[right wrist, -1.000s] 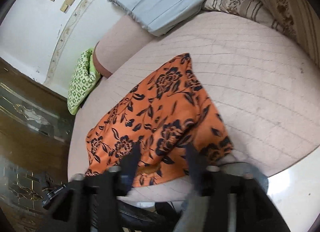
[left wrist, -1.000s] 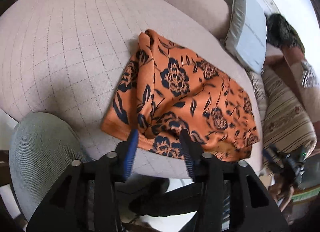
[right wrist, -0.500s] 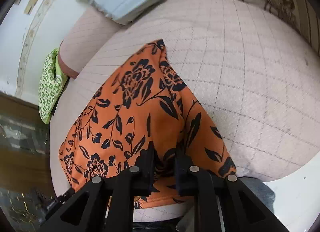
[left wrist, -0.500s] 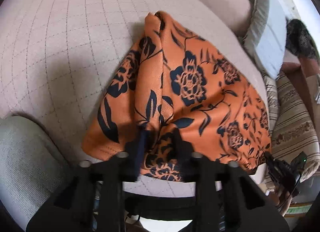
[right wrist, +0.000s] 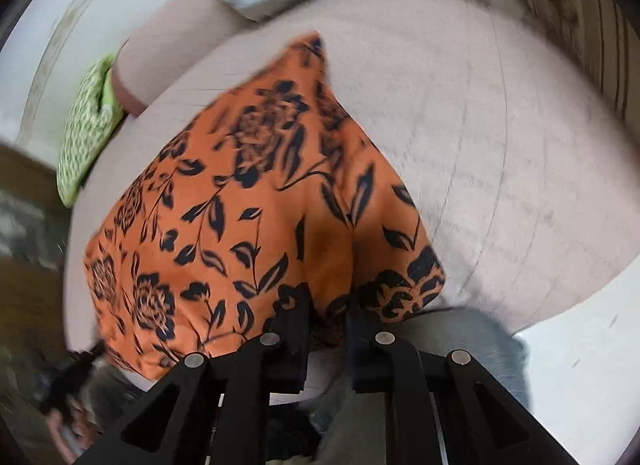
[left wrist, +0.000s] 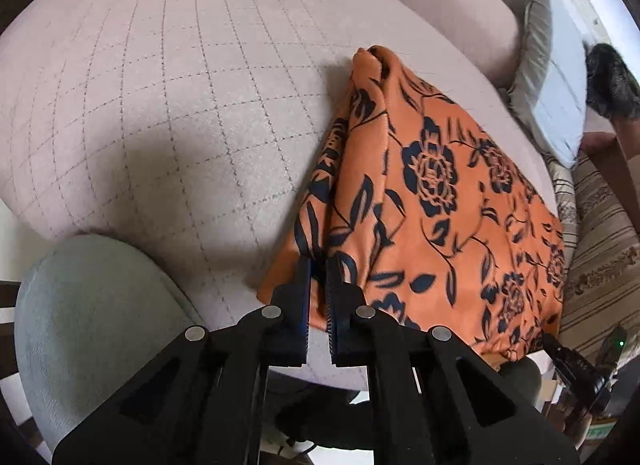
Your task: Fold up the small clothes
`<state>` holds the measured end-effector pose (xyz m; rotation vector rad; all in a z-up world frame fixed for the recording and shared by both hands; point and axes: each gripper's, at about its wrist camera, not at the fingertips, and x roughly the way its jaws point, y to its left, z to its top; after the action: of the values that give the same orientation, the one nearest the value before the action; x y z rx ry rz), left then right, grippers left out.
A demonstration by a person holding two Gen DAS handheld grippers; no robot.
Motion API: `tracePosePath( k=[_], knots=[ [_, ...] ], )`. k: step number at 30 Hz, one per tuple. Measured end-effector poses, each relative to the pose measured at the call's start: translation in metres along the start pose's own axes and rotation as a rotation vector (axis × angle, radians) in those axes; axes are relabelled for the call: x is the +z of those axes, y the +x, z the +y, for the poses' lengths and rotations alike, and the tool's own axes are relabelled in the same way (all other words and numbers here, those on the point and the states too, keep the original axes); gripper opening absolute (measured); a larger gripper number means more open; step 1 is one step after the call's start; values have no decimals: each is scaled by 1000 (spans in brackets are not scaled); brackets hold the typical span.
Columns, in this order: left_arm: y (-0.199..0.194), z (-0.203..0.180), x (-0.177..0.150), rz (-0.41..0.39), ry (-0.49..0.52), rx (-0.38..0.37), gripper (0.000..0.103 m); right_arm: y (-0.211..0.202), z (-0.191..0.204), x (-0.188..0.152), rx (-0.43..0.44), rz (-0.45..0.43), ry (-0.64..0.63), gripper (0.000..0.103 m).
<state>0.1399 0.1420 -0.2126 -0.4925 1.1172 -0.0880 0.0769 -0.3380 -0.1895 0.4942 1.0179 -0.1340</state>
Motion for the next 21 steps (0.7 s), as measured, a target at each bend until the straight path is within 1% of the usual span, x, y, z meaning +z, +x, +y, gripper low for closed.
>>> tracePosePath(
  k=[2,5,7,8,11,13,15,16,17,18,19,20,21],
  knots=[
    [-2,-2,-2,6,0,-1,4,-2,3,0,-13,1,-25,14],
    [-5,-14,0,-3,49,10,6,-2,-3,0,10,10,8,14],
    [-7,-22,-1,-10,76,27,19,-8,-8,0,35,-9,30,14],
    [-6,-24,0,-11,83,33,21,-11,-8,0,39,-14,32,14],
    [-3,-31,8,-9,98,36,21,-16,-5,-1,36,-24,23,15],
    [-6,-34,18,-24,98,35,21,-22,-4,1,29,-32,14,15],
    [-9,-38,28,-37,98,38,21,-31,0,3,38,-78,3,17],
    [-10,-41,33,-41,97,39,26,-41,2,6,62,-127,-7,19],
    [-11,-44,40,-41,97,37,31,-46,2,8,71,-149,-9,26],
    [-10,-47,45,-42,96,35,44,-52,4,12,74,-185,-6,34],
    [-9,-49,51,-46,93,36,54,-58,5,16,79,-226,-2,38],
    [-7,-51,57,-54,87,41,55,-63,6,22,97,-268,-2,51],
    [-5,-54,64,-59,85,48,55,-64,7,27,105,-281,-3,57]
  ],
)
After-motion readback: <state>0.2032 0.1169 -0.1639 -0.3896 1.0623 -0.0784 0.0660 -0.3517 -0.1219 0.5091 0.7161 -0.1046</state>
